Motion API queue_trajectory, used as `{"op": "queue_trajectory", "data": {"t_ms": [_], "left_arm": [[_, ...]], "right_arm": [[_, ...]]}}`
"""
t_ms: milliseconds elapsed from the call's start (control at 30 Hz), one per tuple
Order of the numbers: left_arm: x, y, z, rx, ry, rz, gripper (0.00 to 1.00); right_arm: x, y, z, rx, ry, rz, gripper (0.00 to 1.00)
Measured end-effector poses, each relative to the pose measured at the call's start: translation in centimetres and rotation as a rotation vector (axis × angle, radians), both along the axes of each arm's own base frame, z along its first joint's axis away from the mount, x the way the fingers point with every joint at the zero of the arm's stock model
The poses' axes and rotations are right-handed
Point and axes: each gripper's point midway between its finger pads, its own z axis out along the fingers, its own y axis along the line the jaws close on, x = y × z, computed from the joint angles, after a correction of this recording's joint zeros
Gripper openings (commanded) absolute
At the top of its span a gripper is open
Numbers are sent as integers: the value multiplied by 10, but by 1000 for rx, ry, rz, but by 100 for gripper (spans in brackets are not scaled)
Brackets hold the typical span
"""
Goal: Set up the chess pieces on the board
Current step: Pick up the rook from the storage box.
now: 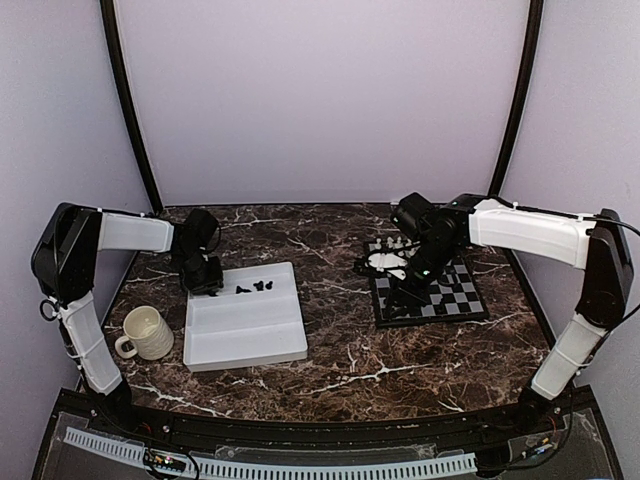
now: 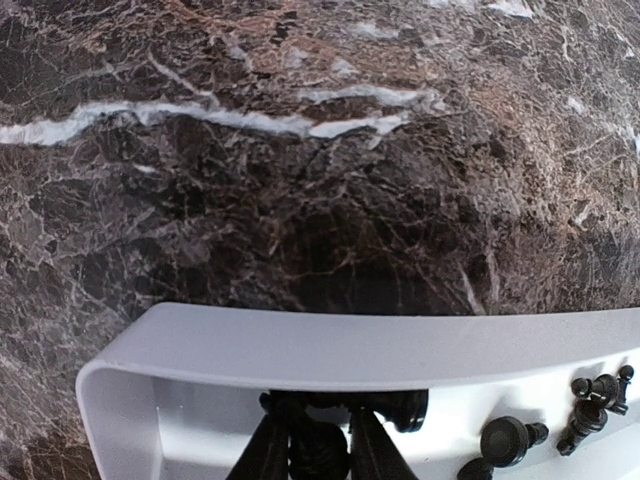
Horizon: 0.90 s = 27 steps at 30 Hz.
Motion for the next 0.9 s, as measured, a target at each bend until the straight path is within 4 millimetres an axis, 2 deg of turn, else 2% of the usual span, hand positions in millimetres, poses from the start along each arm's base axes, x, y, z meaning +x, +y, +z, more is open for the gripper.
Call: {"op": "queue_trajectory", "data": {"t_ms": [100,267,467,533,667,767,833,900], "left_arm": [[-1,0,-1,1,1,-7,20],[-5,1,0,3,-4,-27,9],[-15,3,10,29,3,-107,6],[-17,3,22,38,-17,-152,6],[-15,-2,59,46,-106,-248,6],[-12,-13,88,33,-190,-335,6],[-13,-28,104,16,-249,-423,7],[-16,-53,118,5,-312,-544,8]], "right_arm": [[0,0,0,0,0,0,38],[0,0,0,1,1,0,37],[0,0,1,2,3,0,37],[0,0,1,3,1,-1,36],[5,1,7,13,-10,-8,36],[13,3,15,29,-27,-25,36],[23,6,22,46,-40,-50,36],[37,9,32,74,-48,-88,36]]}}
